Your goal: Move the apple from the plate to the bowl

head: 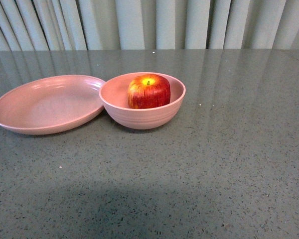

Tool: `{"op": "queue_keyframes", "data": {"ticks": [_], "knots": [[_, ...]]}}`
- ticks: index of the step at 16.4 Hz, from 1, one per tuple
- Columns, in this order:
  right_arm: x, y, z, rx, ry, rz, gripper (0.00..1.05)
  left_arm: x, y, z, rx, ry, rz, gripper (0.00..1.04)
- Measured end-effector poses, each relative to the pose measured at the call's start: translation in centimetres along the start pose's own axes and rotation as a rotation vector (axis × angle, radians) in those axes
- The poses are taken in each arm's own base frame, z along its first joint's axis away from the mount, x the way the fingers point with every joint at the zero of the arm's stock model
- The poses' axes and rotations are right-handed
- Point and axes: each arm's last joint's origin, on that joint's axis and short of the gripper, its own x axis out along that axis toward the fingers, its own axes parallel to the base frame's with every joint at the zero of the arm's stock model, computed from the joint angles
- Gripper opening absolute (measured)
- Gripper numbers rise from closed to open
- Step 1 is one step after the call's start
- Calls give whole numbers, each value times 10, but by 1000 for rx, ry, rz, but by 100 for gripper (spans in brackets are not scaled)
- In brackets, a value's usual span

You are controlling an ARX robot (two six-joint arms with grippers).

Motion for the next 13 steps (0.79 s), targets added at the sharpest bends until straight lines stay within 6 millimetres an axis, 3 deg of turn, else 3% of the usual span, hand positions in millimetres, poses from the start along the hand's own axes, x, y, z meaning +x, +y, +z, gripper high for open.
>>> {"op": "queue_keyframes", "data": {"ticks": [2,3,4,6,8,13], "knots": [[0,0,0,0,1,0,98,-36,17,-9,-25,-114,169,74],[0,0,0,0,0,0,98,-50,33,-23,-30,-131,217,63],[0,0,0,0,0,0,98,-63,50,-49,-22,-106,263,50],[0,0,0,0,0,0,98,-82,61,-91,-7,-35,246,28],[0,0,0,0,0,0,98,-105,71,-109,-9,-61,237,3],[0,0,0,0,0,0,98,-139,85,-147,-7,-47,234,1]]}}
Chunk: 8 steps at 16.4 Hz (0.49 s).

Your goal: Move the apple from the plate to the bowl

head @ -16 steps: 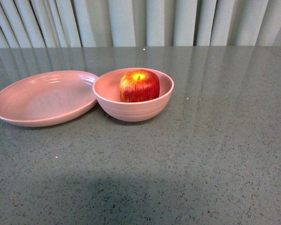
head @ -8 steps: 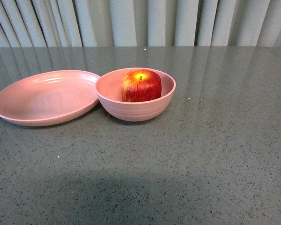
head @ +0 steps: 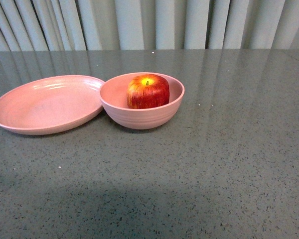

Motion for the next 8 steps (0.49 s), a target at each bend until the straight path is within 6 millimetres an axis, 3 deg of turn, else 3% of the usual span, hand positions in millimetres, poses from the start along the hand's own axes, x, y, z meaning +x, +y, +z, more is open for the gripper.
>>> {"op": "queue_keyframes", "data": {"ticks": [6,8], "knots": [[0,0,0,0,0,0,98,-24,20,-19,-1,-3,26,1],[0,0,0,0,0,0,98,-30,19,-24,0,0,2,1]]}}
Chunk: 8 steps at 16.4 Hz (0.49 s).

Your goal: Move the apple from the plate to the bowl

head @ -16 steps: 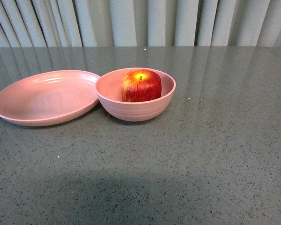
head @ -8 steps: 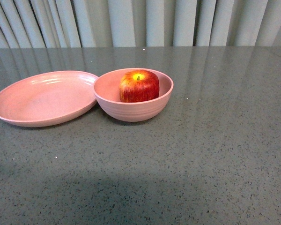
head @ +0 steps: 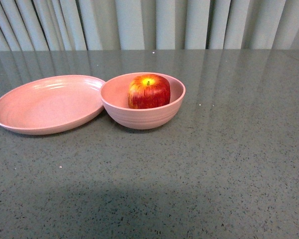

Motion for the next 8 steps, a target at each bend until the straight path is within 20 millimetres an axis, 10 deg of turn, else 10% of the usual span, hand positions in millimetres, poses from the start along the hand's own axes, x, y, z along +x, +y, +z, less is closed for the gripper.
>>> {"op": "queue_keyframes", "data": {"ticks": [8], "knots": [[0,0,0,0,0,0,98,-16,0,-11,0,-15,-1,1]]}}
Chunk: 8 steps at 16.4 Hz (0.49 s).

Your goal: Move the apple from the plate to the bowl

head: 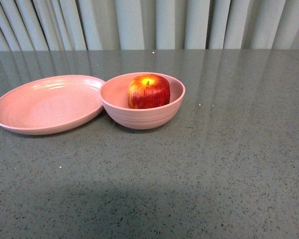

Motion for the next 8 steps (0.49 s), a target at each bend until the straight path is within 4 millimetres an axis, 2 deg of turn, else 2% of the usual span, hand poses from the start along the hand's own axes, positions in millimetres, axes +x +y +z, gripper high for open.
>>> {"op": "queue_keyframes", "data": {"ticks": [8], "knots": [[0,0,0,0,0,0,98,-11,0,0,0,-6,0,1]]}}
